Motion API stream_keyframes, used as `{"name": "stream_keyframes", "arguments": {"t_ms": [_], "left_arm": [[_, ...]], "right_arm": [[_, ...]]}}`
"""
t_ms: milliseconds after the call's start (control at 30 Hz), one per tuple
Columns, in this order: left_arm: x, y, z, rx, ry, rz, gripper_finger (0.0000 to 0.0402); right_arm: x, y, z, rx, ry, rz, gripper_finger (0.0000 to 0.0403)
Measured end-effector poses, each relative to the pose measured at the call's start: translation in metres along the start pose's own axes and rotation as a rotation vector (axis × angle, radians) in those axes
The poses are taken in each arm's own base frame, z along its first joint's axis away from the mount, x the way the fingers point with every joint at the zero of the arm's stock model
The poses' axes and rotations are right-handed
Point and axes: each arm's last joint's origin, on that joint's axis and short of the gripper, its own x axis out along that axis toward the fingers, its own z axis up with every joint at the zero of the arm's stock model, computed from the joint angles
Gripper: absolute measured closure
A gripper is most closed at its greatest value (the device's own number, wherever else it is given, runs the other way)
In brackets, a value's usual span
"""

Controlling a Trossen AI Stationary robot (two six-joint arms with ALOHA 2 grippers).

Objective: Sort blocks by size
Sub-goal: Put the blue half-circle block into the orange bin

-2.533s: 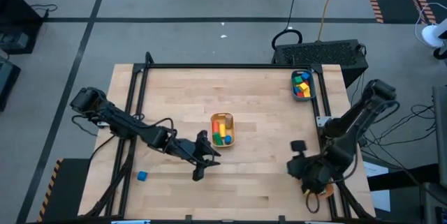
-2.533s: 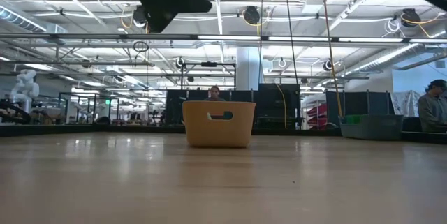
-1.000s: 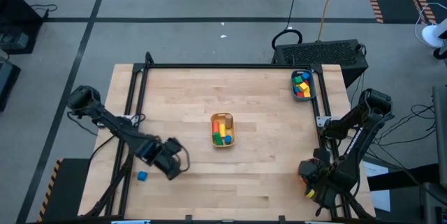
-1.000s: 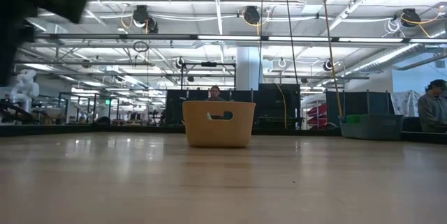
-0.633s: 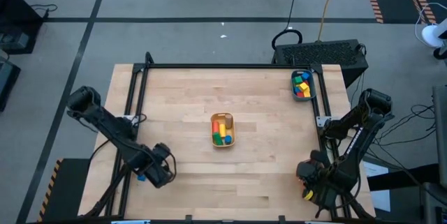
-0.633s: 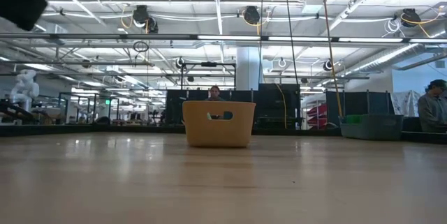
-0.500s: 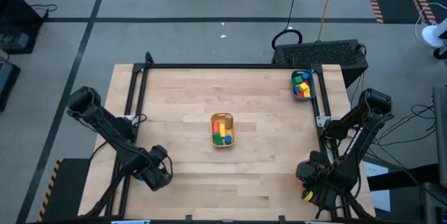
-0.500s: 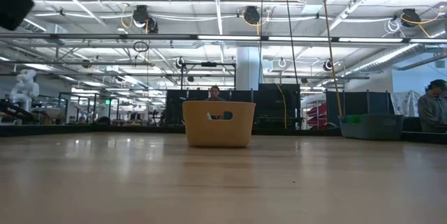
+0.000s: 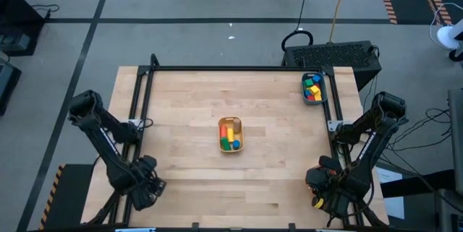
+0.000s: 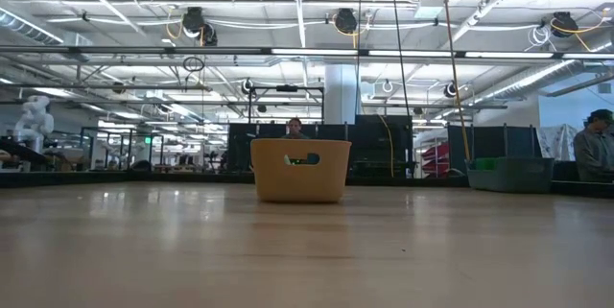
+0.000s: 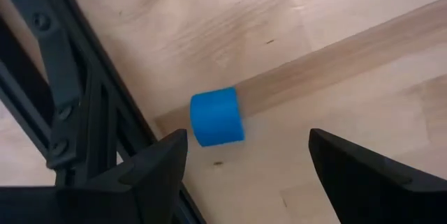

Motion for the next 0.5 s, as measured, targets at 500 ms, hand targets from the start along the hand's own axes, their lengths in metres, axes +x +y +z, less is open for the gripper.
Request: {"name": "stream_keyframes", "arguments": {"t_ms": [500], "left_arm": [[0.033, -0.007, -0.016, -0.001, -0.027, 0.132, 0.0107]], "right_arm": [[0.000, 0.000, 0.001, -0.025, -0.042, -0.005, 0.0287]]}}
